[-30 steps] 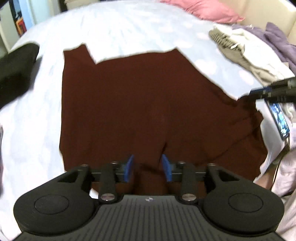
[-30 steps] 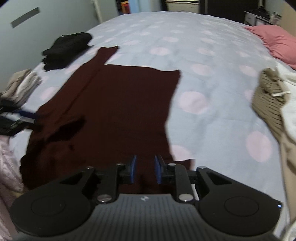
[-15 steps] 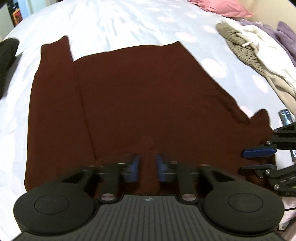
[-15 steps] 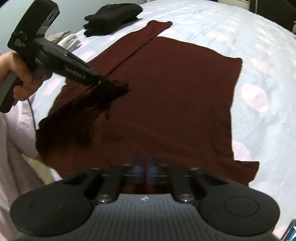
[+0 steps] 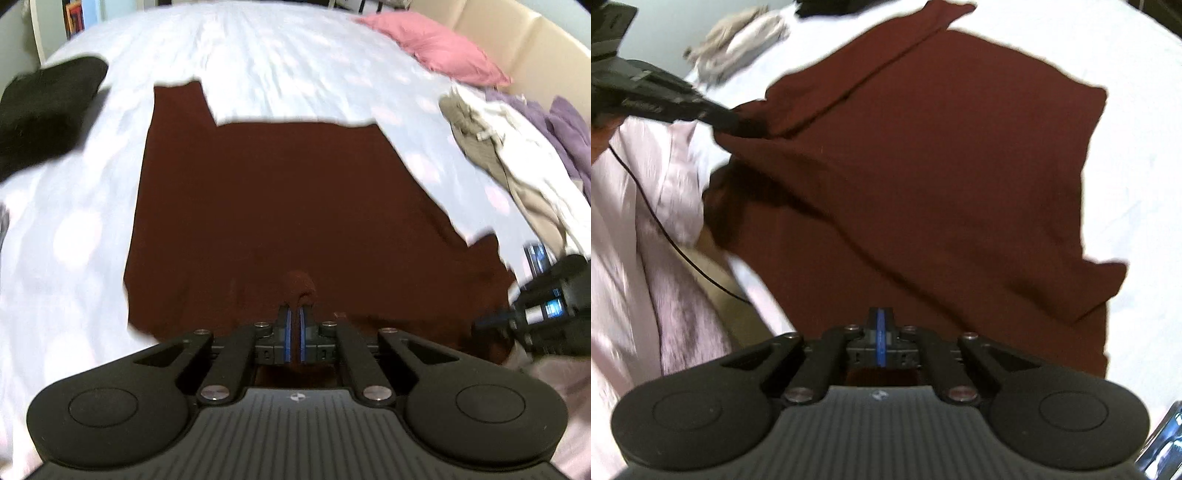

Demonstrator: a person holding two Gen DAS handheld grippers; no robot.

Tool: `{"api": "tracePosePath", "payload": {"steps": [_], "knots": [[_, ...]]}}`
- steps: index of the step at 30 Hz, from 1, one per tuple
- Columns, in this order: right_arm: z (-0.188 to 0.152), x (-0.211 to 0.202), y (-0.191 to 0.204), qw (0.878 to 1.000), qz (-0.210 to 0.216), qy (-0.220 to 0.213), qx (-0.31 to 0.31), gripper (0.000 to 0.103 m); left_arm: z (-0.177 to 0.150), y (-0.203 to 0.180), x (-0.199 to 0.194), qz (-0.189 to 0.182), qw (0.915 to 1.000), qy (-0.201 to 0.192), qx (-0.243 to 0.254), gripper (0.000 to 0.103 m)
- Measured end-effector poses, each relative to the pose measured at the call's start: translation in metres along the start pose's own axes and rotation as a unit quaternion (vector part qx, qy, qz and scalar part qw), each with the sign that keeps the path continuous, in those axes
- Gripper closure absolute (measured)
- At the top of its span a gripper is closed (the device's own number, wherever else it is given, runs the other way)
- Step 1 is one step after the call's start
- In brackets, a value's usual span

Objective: Fold clothes

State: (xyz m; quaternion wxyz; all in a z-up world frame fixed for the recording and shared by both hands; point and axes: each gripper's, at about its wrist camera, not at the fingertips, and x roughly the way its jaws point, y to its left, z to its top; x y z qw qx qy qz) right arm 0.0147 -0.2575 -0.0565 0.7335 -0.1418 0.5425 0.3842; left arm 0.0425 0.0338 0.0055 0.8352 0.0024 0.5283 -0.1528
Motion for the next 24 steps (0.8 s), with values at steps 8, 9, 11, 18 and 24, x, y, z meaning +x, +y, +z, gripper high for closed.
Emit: {"api": "tracePosePath", "payload": {"steps": [8, 9, 11, 18, 24], "knots": [[0.004, -0.006, 0.001, 1.0, -0.005, -0.006, 0.002, 0.098, -0.06, -0.001, 0.021, 0.004, 0.9929, 0.119, 0.003, 0.1], [0.005, -0.01, -0.001, 1.0, -0.011, -0.014, 0.005, 0.098, -0.063, -0.002, 0.021, 0.008, 0.9921, 0.125, 0.008, 0.1], [0.009, -0.02, -0.006, 0.999, -0.023, -0.03, 0.013, 0.098, -0.066, -0.002, 0.018, 0.013, 0.9916, 0.128, 0.012, 0.093], [0.014, -0.045, -0.047, 0.99, -0.074, -0.092, 0.079, 0.096, -0.059, -0.006, -0.02, 0.004, 0.9964, 0.076, 0.036, 0.066], [0.02, -0.014, -0.068, 0.99, -0.089, -0.05, 0.102, 0.073, -0.038, 0.018, -0.017, 0.032, 0.9985, 0.045, -0.006, 0.056]]}}
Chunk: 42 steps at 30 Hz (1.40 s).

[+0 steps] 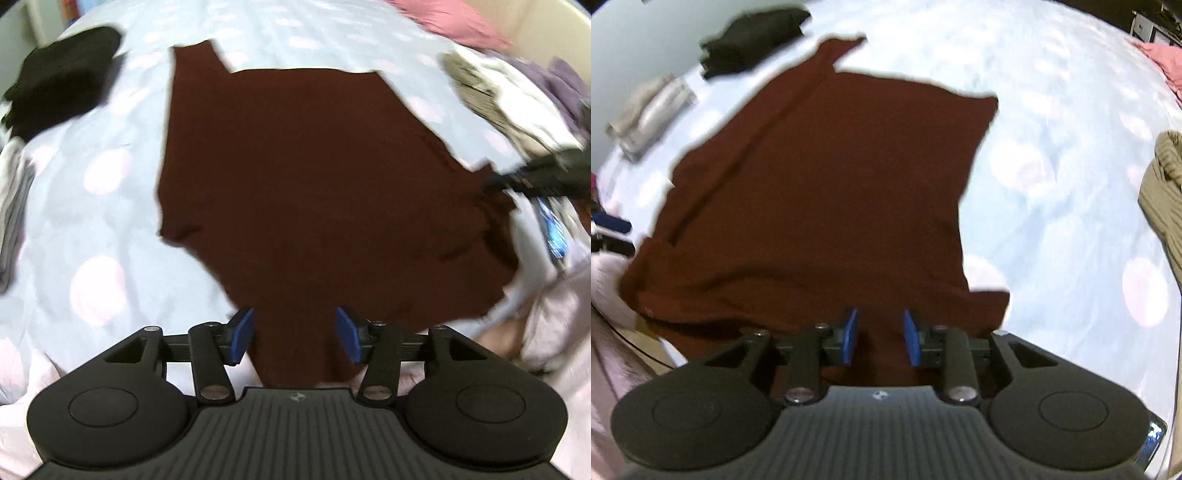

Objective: Fold clothes

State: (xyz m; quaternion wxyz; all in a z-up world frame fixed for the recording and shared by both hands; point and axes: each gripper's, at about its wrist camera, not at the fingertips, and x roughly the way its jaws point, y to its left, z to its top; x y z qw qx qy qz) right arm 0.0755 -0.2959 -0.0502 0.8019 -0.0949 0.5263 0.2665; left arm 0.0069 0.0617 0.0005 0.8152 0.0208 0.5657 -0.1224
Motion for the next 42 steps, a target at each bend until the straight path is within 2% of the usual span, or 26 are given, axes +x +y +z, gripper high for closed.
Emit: {"api": "tracePosePath", "payload": {"steps": [3, 6, 8, 12, 15, 17, 20, 25, 31, 35, 42], "knots": [[-0.01, 0.003, -0.007, 0.999, -0.002, 0.039, 0.005, 0.073, 0.005, 0.013, 0.028, 0.01, 0.999, 0.033, -0.029, 0.057], [-0.025, 0.002, -0.013, 0.997, 0.01, 0.072, 0.018, 0.073, 0.0, 0.019, 0.044, 0.003, 0.9977, 0.056, -0.037, 0.057], [-0.032, -0.002, -0.017, 0.995, 0.025, 0.094, 0.032, 0.073, -0.004, 0.022, 0.052, -0.003, 0.997, 0.062, -0.046, 0.057], [-0.04, -0.014, -0.021, 0.994, 0.028, 0.102, 0.037, 0.073, -0.005, 0.027, 0.057, -0.012, 0.9964, 0.061, -0.058, 0.057], [-0.036, -0.029, -0.027, 0.996, 0.025, 0.074, 0.053, 0.073, -0.006, 0.031, 0.055, -0.021, 0.996, 0.059, -0.064, 0.064], [-0.029, -0.039, -0.033, 0.996, 0.015, 0.045, 0.069, 0.073, -0.007, 0.033, 0.052, -0.035, 0.9951, 0.056, -0.073, 0.077], [-0.015, -0.048, -0.044, 0.995, -0.02, -0.006, 0.099, 0.073, -0.009, 0.033, 0.046, -0.039, 0.9954, 0.044, -0.075, 0.086], [0.009, -0.046, -0.057, 0.988, -0.063, -0.046, 0.13, 0.073, -0.012, 0.032, 0.024, -0.041, 0.9963, 0.016, -0.074, 0.091], [0.026, -0.028, -0.06, 0.989, -0.068, -0.035, 0.123, 0.073, -0.01, 0.03, -0.011, -0.036, 0.9974, -0.01, -0.062, 0.092], [0.023, -0.02, -0.054, 0.991, -0.057, -0.03, 0.119, 0.072, -0.008, 0.031, -0.005, -0.029, 0.9983, 0.022, -0.045, 0.092], [0.027, -0.007, -0.055, 0.99, -0.061, -0.019, 0.125, 0.071, -0.015, 0.028, 0.016, -0.032, 0.9964, 0.04, -0.068, 0.092]]}}
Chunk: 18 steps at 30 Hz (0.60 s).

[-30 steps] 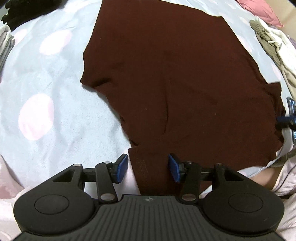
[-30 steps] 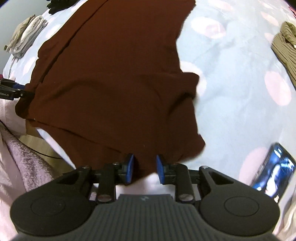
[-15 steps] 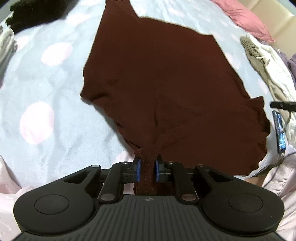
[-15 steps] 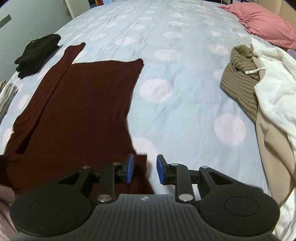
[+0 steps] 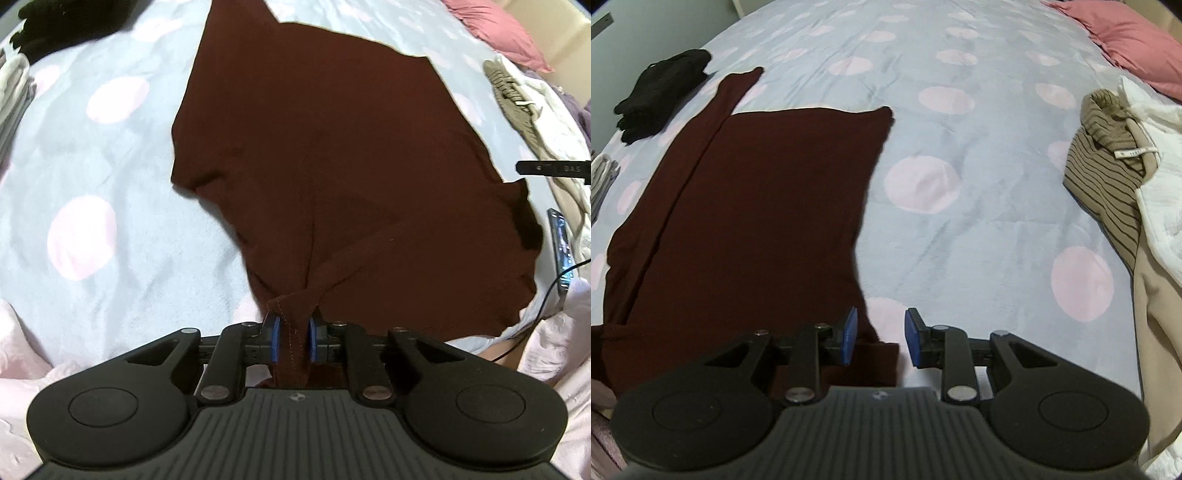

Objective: Fold clothes

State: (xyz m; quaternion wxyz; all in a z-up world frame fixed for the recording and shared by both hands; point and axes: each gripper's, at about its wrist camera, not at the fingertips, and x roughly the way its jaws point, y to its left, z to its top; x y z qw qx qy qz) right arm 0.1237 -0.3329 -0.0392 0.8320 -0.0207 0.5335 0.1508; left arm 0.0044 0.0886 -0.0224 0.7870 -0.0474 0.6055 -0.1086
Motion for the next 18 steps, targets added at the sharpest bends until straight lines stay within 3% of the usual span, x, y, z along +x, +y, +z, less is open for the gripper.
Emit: {"api": "tracePosePath", "payload": {"steps": [5, 12, 15, 18], "knots": [[0.008, 0.014, -0.007, 1.0, 0.012, 0.02, 0.022, 0.072, -0.003, -0.014, -0.033, -0.015, 0.9985, -0.031, 0.043, 0.097], [0.01, 0.044, -0.008, 0.994, 0.052, 0.089, 0.027, 0.072, -0.002, -0.018, -0.078, -0.004, 0.9955, -0.061, 0.072, 0.097], [0.008, 0.041, -0.007, 0.994, 0.065, 0.089, 0.024, 0.088, 0.01, -0.021, -0.087, 0.006, 0.9936, -0.08, 0.079, 0.097], [0.007, 0.037, -0.009, 0.994, 0.066, 0.081, 0.033, 0.091, 0.028, -0.021, -0.102, 0.022, 0.99, -0.102, 0.095, 0.097]]}}
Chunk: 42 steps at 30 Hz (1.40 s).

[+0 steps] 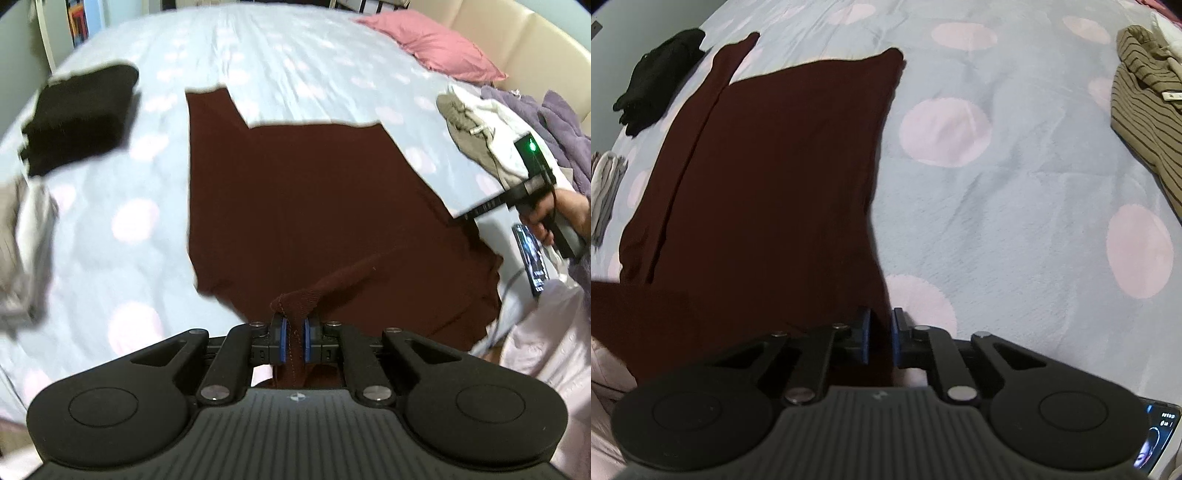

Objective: Fold clothes

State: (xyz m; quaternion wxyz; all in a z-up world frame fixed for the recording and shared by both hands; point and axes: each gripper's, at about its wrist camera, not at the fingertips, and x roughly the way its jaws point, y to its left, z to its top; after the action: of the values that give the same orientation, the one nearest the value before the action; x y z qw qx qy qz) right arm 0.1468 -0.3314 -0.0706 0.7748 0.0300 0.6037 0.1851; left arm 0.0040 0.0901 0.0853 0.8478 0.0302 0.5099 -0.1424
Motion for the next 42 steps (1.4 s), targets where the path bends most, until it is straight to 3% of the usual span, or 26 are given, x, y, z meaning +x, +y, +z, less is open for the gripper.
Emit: {"api": "tracePosePath", "payload": {"steps": [8, 12, 18, 21, 25, 31, 36, 42], "knots": [[-0.004, -0.011, -0.009, 0.999, 0.024, -0.023, 0.037, 0.096, 0.086, -0.003, -0.008, 0.076, 0.9936, -0.061, 0.057, 0.097], [-0.004, -0.016, -0.013, 0.997, 0.035, -0.034, 0.057, 0.096, 0.138, -0.009, -0.001, 0.086, 0.9902, -0.091, 0.062, 0.097], [-0.007, -0.022, -0.019, 0.994, 0.05, -0.052, 0.088, 0.096, 0.227, -0.027, 0.041, 0.129, 0.9811, -0.101, 0.102, 0.097], [-0.009, -0.023, -0.021, 0.992, 0.049, -0.06, 0.1, 0.096, 0.264, -0.045, 0.068, 0.155, 0.9726, -0.107, 0.136, 0.097], [-0.017, -0.022, -0.028, 0.99, 0.044, -0.063, 0.122, 0.096, 0.307, -0.076, 0.117, 0.161, 0.9655, -0.102, 0.177, 0.097], [-0.025, -0.01, -0.045, 0.986, 0.054, -0.05, 0.15, 0.096, 0.339, -0.128, 0.213, 0.161, 0.9518, -0.065, 0.253, 0.097], [-0.025, -0.006, -0.05, 0.985, 0.064, -0.044, 0.156, 0.096, 0.352, -0.153, 0.284, 0.164, 0.9441, -0.029, 0.284, 0.097], [-0.021, -0.003, -0.046, 0.988, 0.057, -0.037, 0.138, 0.096, 0.351, -0.167, 0.334, 0.144, 0.9461, -0.017, 0.289, 0.097]]}}
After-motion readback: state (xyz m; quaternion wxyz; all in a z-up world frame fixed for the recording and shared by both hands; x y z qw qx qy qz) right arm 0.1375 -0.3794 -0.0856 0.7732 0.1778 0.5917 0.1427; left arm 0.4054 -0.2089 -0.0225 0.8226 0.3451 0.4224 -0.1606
